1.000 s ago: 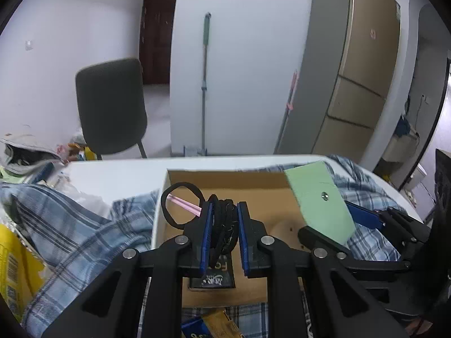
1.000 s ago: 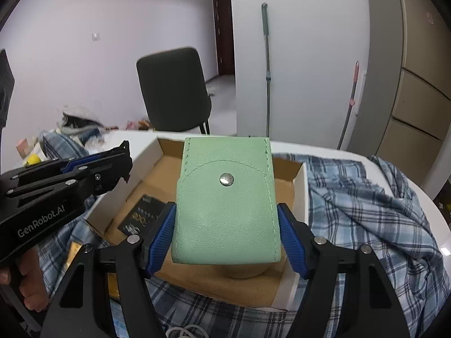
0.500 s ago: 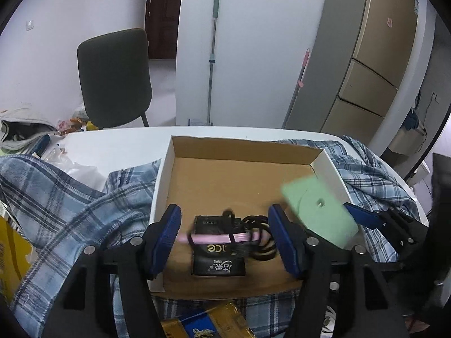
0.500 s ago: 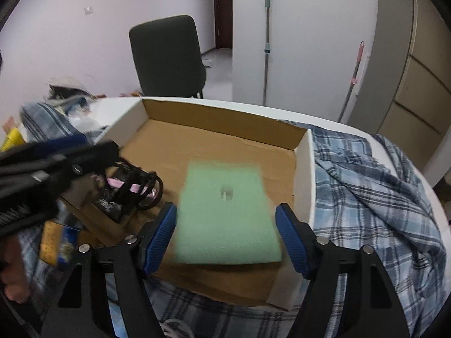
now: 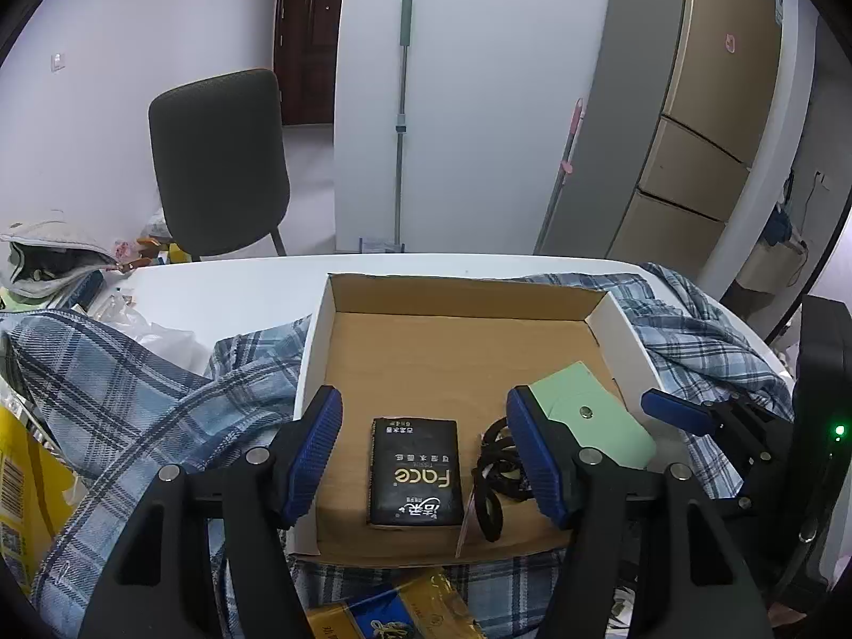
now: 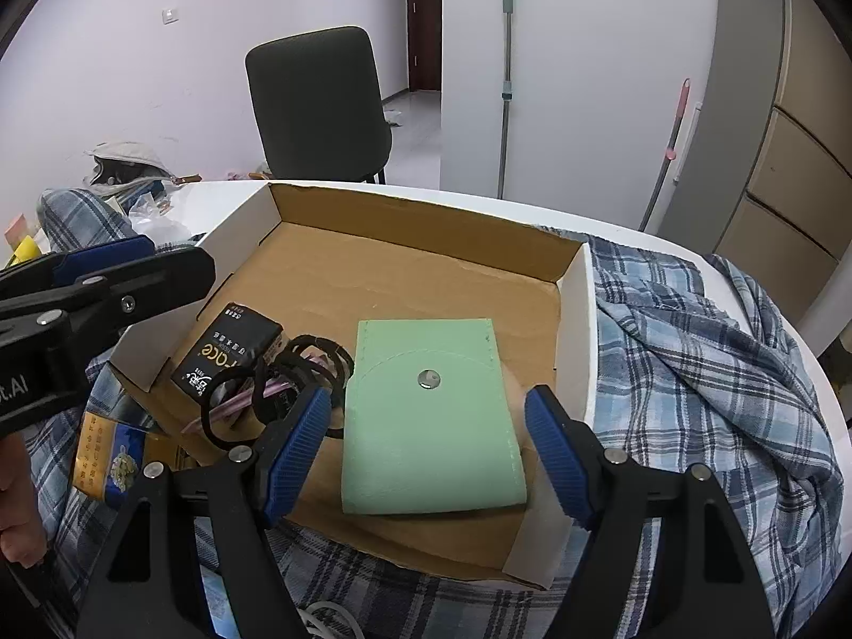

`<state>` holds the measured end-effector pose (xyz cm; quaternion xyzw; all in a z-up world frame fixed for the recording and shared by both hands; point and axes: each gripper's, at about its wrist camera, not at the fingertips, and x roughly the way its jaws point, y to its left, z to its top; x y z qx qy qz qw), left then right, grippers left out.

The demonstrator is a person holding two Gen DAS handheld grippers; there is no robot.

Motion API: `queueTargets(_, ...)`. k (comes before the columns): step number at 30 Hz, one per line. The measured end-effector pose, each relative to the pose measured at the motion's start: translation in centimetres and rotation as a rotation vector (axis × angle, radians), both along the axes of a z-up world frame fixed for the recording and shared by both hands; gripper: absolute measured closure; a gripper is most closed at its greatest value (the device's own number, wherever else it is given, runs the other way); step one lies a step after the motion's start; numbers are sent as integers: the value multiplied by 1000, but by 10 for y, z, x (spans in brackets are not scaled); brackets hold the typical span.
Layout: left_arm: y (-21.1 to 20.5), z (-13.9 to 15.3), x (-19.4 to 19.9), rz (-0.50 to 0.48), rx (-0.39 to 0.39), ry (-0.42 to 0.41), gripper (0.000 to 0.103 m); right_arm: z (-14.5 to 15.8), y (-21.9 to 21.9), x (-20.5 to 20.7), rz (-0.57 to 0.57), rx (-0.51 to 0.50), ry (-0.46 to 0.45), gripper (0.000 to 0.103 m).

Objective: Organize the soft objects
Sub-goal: 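Open both tools to drop the hair ties and green pouch into the box, then withdraw both tools from the box back over the bed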

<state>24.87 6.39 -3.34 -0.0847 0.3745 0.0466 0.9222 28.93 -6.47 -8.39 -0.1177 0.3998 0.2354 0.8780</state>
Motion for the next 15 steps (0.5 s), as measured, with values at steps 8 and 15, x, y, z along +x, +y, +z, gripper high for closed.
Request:
queueTargets(8, 4, 3, -1, 19, -6, -6, 37, 18, -5, -5, -13, 6, -23, 28)
queueTargets(15, -3, 34, -23, 20, -29, -76, 37, 47, -18, -29, -11, 7, -63, 28)
